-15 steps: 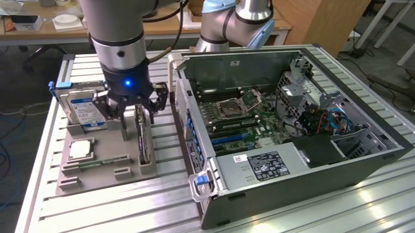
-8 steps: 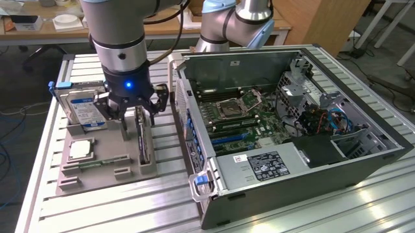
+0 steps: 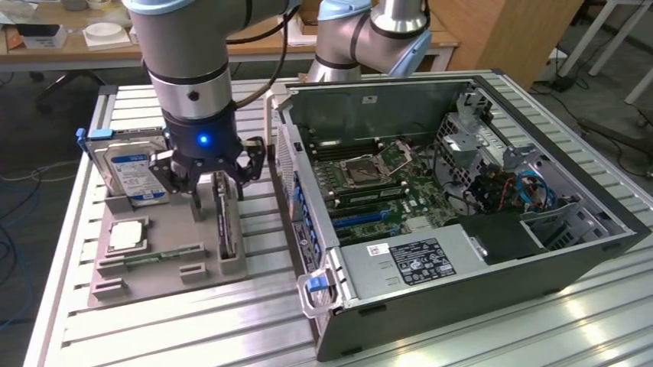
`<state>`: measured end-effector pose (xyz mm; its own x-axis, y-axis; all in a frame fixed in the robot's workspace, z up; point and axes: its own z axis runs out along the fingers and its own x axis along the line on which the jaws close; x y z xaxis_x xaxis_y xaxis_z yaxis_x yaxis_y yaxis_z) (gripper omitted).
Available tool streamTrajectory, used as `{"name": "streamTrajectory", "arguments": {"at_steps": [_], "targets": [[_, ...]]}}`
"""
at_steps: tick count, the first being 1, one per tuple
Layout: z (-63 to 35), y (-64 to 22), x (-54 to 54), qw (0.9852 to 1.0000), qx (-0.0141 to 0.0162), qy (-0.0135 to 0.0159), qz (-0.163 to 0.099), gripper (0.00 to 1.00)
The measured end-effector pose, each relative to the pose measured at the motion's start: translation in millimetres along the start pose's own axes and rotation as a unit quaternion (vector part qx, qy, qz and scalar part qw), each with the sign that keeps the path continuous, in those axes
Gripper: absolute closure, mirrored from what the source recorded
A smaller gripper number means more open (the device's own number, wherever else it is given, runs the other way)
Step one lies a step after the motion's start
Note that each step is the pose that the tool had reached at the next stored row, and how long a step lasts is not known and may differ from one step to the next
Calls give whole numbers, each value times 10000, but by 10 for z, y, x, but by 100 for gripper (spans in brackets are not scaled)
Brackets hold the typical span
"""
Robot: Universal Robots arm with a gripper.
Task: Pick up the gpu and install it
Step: 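Pick up the gpu and move the gpu toward the slot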
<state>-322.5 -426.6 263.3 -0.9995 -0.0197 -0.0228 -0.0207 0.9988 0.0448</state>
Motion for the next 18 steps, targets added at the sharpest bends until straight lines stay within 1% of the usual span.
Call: {"name": "streamTrajectory", "arguments": {"at_steps": [5, 18], "targets": [[37, -3, 1, 10000, 0, 0, 0, 35], [184, -11, 4, 10000, 0, 0, 0, 35]]}}
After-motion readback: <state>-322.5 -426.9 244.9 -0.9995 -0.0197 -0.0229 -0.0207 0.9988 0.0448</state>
